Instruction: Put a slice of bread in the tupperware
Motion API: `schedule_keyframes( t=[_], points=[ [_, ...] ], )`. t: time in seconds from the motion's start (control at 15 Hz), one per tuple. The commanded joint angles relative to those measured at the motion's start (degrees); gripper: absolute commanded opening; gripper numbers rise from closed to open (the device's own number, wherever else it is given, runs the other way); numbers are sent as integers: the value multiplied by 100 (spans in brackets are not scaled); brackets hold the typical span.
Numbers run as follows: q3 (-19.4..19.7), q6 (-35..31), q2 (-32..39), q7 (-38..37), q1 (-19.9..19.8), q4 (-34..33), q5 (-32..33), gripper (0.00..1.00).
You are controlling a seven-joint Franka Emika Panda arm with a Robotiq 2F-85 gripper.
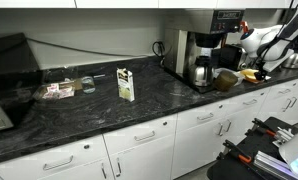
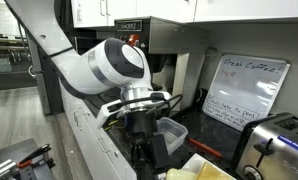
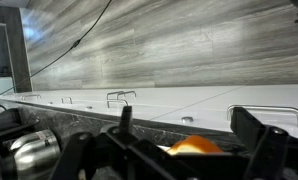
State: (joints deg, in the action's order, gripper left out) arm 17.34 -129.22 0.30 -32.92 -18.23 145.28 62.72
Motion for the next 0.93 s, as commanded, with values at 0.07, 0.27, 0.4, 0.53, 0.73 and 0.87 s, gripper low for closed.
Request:
schedule_keyframes(
  t=[0.07, 0.27, 0.4, 0.53, 0.73, 0.87],
  points=[
    [14, 14, 184, -36, 34, -132, -14, 100],
    [13, 14, 196, -44, 36, -138, -13, 100],
    [13, 14, 196, -44, 36, -139, -13, 100],
    [13, 14, 196, -44, 37, -139, -13, 100],
    [13, 14, 196, -44, 37, -139, -13, 100],
    [13, 14, 196, -44, 37, -139, -13, 100]
  ],
)
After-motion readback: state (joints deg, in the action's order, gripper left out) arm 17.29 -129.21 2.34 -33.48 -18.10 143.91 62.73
